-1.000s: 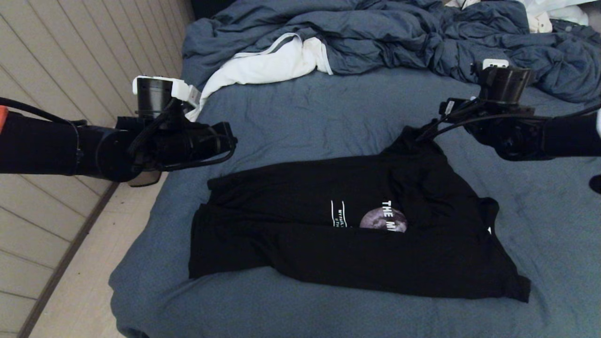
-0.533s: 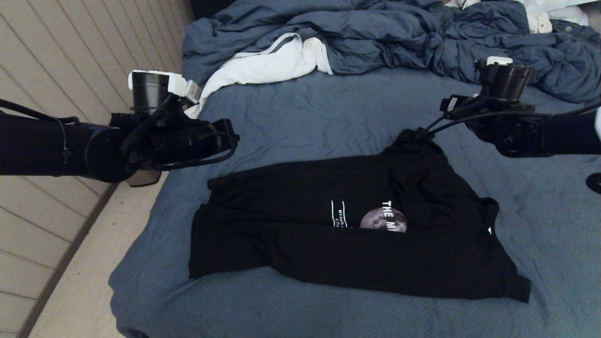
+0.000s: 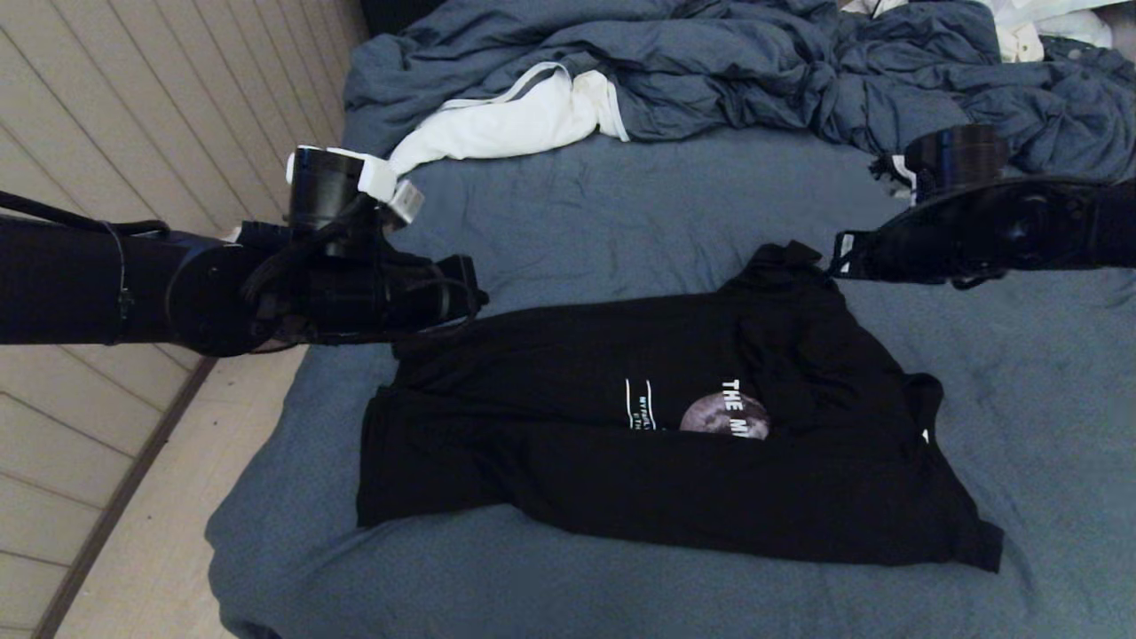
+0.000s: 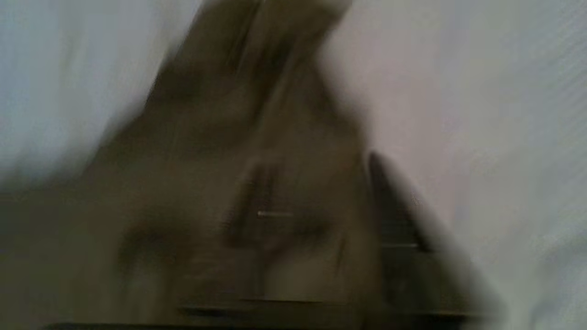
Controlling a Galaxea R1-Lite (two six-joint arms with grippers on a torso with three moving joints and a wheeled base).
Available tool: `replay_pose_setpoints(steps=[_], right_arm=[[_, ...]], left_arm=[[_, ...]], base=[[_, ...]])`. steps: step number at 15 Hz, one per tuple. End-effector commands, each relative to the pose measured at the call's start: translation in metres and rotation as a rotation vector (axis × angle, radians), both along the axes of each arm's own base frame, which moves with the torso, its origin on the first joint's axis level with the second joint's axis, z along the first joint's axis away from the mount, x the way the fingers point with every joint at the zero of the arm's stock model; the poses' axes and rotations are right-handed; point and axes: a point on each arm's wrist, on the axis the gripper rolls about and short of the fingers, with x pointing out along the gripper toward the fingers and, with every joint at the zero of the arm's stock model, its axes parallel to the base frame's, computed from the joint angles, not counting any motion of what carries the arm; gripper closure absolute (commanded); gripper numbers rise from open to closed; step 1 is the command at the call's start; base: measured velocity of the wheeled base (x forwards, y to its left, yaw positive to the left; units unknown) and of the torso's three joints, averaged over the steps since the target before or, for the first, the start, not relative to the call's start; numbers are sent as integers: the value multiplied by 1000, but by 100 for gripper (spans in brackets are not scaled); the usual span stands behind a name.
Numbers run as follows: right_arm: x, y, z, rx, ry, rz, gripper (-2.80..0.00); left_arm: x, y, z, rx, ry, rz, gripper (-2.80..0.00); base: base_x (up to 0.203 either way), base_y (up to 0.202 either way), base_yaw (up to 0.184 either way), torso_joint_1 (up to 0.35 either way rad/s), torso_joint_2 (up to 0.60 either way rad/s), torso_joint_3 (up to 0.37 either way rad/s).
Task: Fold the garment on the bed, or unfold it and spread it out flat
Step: Unford the black T-shirt
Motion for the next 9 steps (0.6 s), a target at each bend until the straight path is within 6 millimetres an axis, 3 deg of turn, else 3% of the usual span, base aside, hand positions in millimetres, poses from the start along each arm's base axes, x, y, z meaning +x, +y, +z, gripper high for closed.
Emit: replay_pose_setpoints(steps=[1, 5, 9], right_arm=[[-30, 1, 13, 49, 195, 87, 0], [-56, -4, 24, -15, 297, 138, 0], [-70, -6, 16, -93, 395, 201, 0]], left_arm=[[-8, -9, -1, 12, 46, -45, 0], [-21, -20, 3, 15, 135, -72, 0], [-31, -39, -4, 35, 228, -108, 0]], base=[[0, 0, 0, 0, 0, 0], [0, 0, 0, 0, 0, 0], [0, 0, 0, 0, 0, 0]])
